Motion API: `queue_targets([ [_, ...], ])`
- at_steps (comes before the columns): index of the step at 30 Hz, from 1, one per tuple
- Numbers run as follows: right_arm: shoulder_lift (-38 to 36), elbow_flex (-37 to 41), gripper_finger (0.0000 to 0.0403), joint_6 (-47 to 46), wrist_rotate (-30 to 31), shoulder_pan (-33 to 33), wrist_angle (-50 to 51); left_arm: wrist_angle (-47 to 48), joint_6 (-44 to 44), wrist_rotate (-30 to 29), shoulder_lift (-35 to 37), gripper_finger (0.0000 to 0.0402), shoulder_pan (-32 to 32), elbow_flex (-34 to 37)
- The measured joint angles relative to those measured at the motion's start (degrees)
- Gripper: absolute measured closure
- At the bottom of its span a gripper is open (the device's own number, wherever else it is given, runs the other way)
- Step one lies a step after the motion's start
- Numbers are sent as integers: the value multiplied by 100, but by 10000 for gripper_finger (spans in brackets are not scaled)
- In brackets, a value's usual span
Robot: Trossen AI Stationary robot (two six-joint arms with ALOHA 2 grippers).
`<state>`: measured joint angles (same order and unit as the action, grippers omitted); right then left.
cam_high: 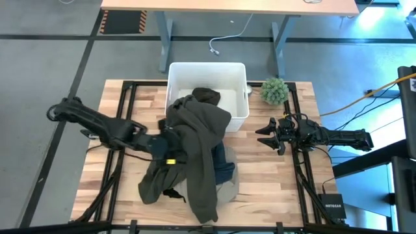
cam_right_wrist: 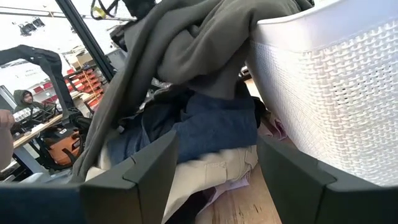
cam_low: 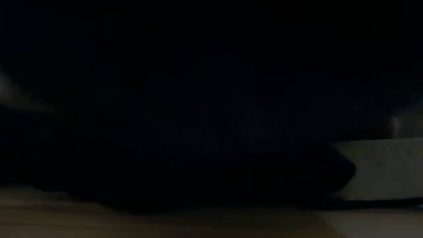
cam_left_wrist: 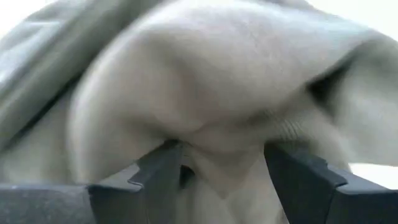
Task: Sort clothes
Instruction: Put the green jacket into the white bin
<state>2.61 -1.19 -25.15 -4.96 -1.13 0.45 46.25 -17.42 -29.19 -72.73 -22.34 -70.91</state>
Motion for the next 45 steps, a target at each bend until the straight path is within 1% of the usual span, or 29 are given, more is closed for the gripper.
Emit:
queue_targets([
  [5, 1, 0, 166, 0, -1, 0, 1, 443, -603, -27, 446, 176, -421, 123],
  [10, 1, 0, 166, 0, -2, -2, 1, 832, -1385, -132, 492, 176, -879, 484],
  [12, 0, 0, 166, 0, -2, 0, -1, 843, -1535, -314, 471, 176, -1079, 630],
  [15, 0, 0, 166, 0, -2, 0, 0, 863, -1691, -997, 463, 176, -1319, 838],
  [17, 0, 0, 166, 0, -2, -1, 0, 847, -1744, -1430, 466, 176, -1446, 906],
  [19, 1, 0, 166, 0, -2, -1, 2, 803, -1769, -1700, 466, 176, -1552, 940],
  [21, 1, 0, 166, 0, -2, 0, 2, 524, -1688, -1775, 474, 176, -1641, 942],
  [24, 1, 0, 166, 0, -2, -2, 2, -333, -1041, -1772, 503, 176, -1790, 796],
  [26, 1, 0, 166, 0, 1, -1, 2, -560, -626, -1809, 514, 176, -1843, 613],
  [29, 1, 0, 166, 0, -2, 0, 2, -116, -495, -2165, 520, 176, -1806, 493],
  [30, 1, 0, 166, 0, -2, -2, 1, 113, -584, -2294, 518, 176, -1752, 493],
  [32, -1, 0, 166, 0, -2, -1, 2, 533, -919, -2367, 507, 176, -1614, 556],
  [35, 0, 0, 166, 0, -1, -1, 2, 709, -1277, -2107, 501, 176, -1381, 909],
  [36, 0, 0, 166, 0, -1, -1, 2, 630, -1342, -2030, 496, 176, -1323, 1048],
  [38, -2, 0, 166, 0, -2, 0, 2, 151, -1250, -1926, 496, 176, -1209, 1334],
  [43, 0, 0, 166, 0, -2, 0, 2, -1867, -128, -1479, 484, 176, -796, 2019],
  [45, 1, 0, 166, 0, 0, 0, 2, -2423, 181, -1439, 468, 176, -565, 2235],
])
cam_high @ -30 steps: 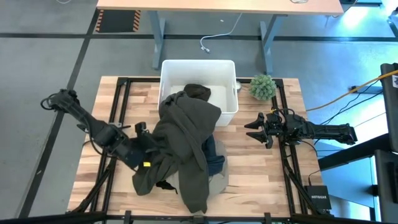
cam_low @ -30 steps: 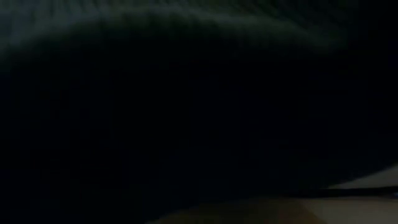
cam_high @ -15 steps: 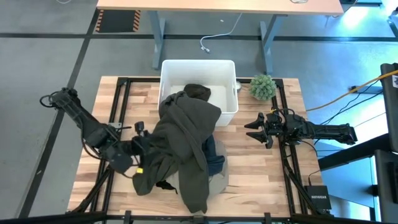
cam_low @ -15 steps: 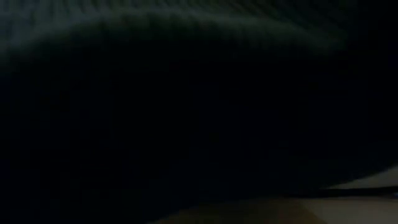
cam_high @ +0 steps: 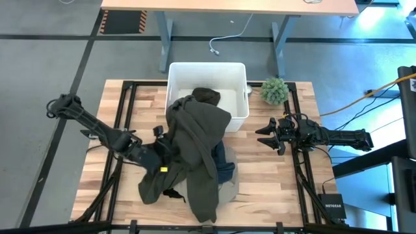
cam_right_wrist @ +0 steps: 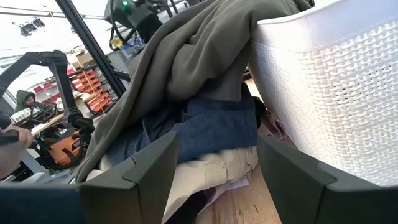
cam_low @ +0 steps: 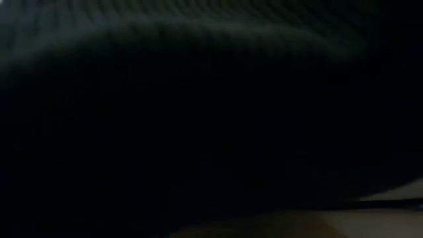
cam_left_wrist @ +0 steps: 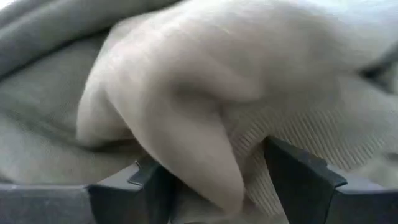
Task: Sort clothes
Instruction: Put the green jacket into the white bin
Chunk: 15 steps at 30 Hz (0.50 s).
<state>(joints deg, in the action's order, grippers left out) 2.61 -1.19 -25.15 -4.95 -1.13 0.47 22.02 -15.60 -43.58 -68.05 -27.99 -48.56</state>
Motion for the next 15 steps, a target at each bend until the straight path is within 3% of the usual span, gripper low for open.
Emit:
queue_targets([
  [9, -1, 0, 166, 0, 0, 0, -1, -1170, 634, 171, -105, 187, 943, 433],
  [12, 0, 0, 166, 0, 0, -1, -1, -1378, 780, 235, -250, 226, 1084, 433],
  [15, -1, 0, 166, 0, 0, 0, -1, -1500, 857, 662, -439, 287, 1210, 433],
])
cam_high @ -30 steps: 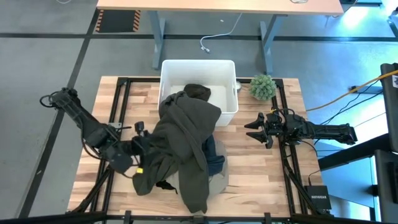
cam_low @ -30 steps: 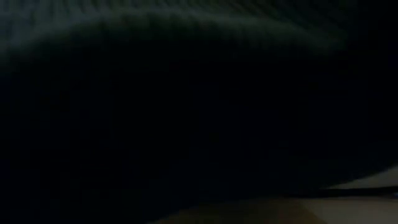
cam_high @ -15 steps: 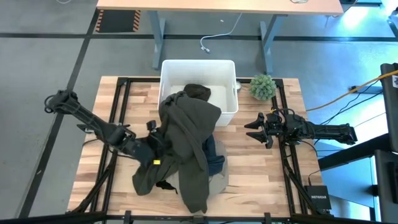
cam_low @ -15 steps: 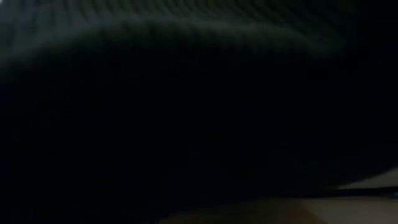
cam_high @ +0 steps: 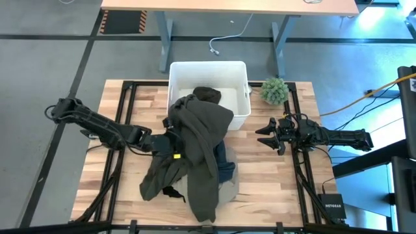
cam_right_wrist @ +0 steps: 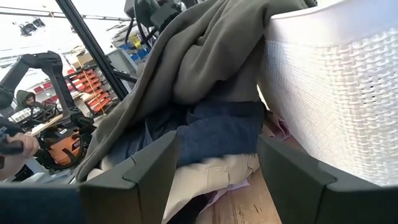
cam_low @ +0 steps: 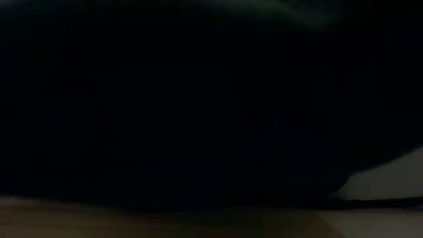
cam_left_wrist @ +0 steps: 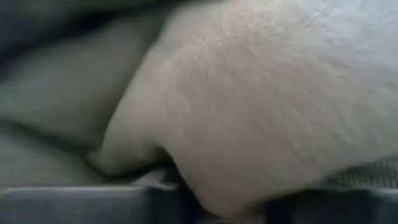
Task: Sort clothes
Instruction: Put the green jacket into the white bin
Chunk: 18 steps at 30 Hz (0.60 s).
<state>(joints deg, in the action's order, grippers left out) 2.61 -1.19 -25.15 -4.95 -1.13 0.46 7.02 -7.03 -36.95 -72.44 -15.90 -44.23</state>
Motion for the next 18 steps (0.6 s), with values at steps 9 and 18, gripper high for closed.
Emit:
queue_targets([
  [9, 1, 0, 166, 0, -2, 0, 1, -143, 2, 380, -406, 383, 72, 0],
  [18, 1, 0, 166, 0, 0, 0, 1, -1757, 1061, 843, -34, 389, -29, -57],
])
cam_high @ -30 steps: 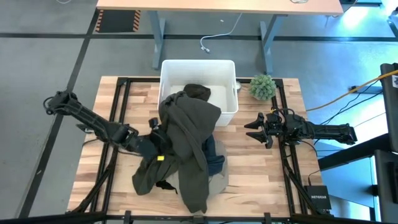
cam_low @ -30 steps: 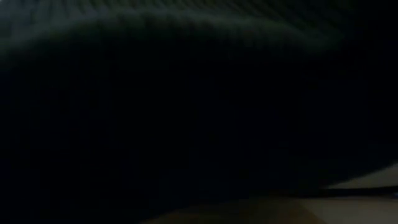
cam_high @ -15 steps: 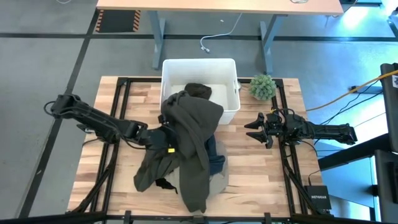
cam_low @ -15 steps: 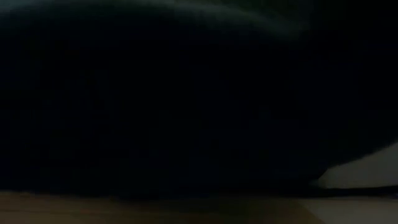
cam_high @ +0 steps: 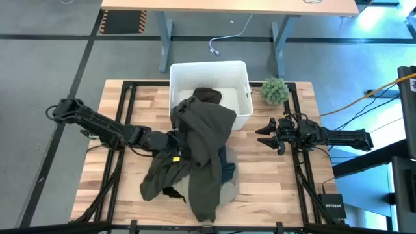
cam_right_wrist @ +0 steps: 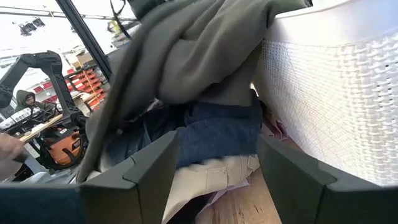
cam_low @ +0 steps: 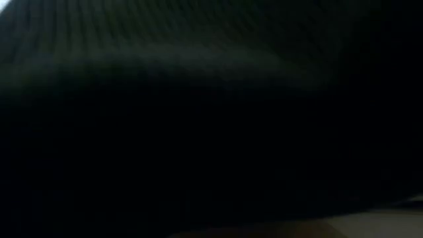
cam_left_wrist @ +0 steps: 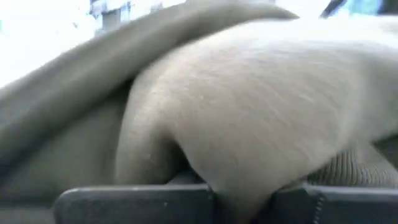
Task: Sort clothes
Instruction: Put the green jacket into the white bin
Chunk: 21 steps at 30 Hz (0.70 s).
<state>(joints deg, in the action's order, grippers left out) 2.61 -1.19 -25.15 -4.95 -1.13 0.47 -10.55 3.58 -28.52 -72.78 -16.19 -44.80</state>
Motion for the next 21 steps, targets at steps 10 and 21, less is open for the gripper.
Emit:
queue_targets([
  [10, 0, 0, 166, 0, -2, 0, -2, -1950, 1350, 268, 356, 390, 135, -131],
  [21, -1, 0, 166, 0, -1, -1, -1, -2000, 2890, 272, 456, 386, 1072, -1852],
])
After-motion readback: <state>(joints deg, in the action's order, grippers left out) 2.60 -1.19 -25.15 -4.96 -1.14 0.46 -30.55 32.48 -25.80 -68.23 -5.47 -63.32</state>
